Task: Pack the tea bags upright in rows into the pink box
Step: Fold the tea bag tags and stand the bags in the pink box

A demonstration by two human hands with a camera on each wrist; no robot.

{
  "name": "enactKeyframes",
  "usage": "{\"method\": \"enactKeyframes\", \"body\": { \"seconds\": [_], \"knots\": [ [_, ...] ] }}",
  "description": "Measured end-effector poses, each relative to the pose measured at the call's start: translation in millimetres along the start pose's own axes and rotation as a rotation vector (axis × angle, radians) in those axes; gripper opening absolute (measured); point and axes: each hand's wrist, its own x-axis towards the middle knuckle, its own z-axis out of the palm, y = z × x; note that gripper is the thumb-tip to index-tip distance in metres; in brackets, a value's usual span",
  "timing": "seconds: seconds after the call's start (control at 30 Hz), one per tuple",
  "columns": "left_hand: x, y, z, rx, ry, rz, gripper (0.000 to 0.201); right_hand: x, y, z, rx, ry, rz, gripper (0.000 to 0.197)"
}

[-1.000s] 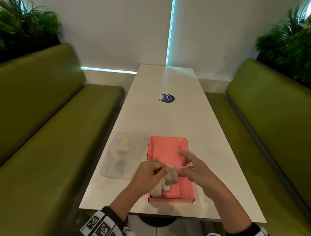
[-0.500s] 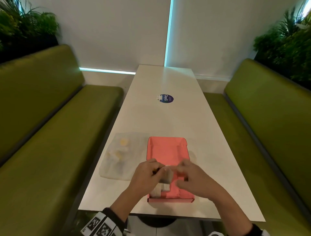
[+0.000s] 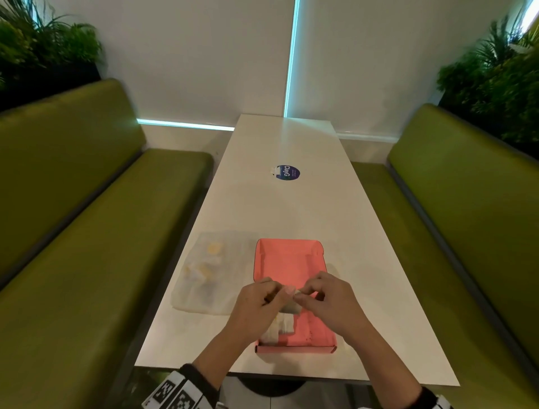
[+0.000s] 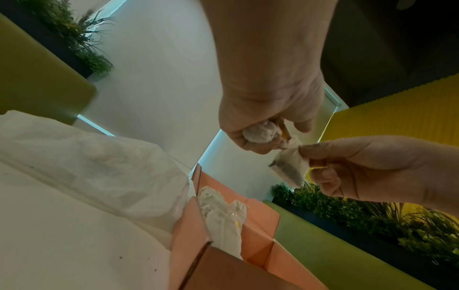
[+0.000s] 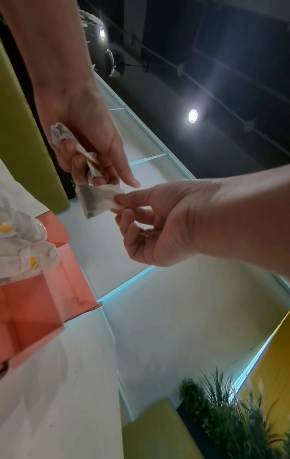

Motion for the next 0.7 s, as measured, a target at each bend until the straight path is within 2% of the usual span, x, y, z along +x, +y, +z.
{"method": "enactKeyframes", "body": {
  "seconds": [0.07, 0.13, 0.27, 0.33, 0.53, 0.6, 0.7],
  "knots": [
    [0.9, -2.7, 1.0, 0.018, 0.007, 0.024, 0.020, -0.9, -0.5, 1.3, 0.050, 0.015, 0.020, 0.020],
    [1.9, -3.2, 1.3, 0.022, 0.010, 0.023, 0.018, -0.9, 0.0, 1.2, 0.118, 0.017, 0.044, 0.022],
    [1.3, -1.8, 0.1, 0.007, -0.029, -0.007, 0.038, -0.8, 2.2, -5.3, 0.228, -0.112, 0.109, 0.021],
    [1.0, -1.3, -0.2, 0.030, -0.046, -0.001, 0.042, -0.7, 2.2, -7.2, 0.235, -0.128, 0.112, 0.021],
    [1.8, -1.7, 0.1, -0.104, -0.004, -0.040, 0.017, -1.2, 2.3, -5.0, 0.337, -0.055, 0.142, 0.018],
    [2.1, -1.2, -0.7, -0.122, -0.005, -0.035, 0.016, -2.7, 1.4, -6.2, 0.334, -0.096, 0.132, 0.004],
    [3.1, -0.7, -2.9, -0.124, 0.017, -0.022, 0.016, -5.6, -0.8, -5.8, 0.287, -0.195, 0.101, 0.006]
  ]
}}
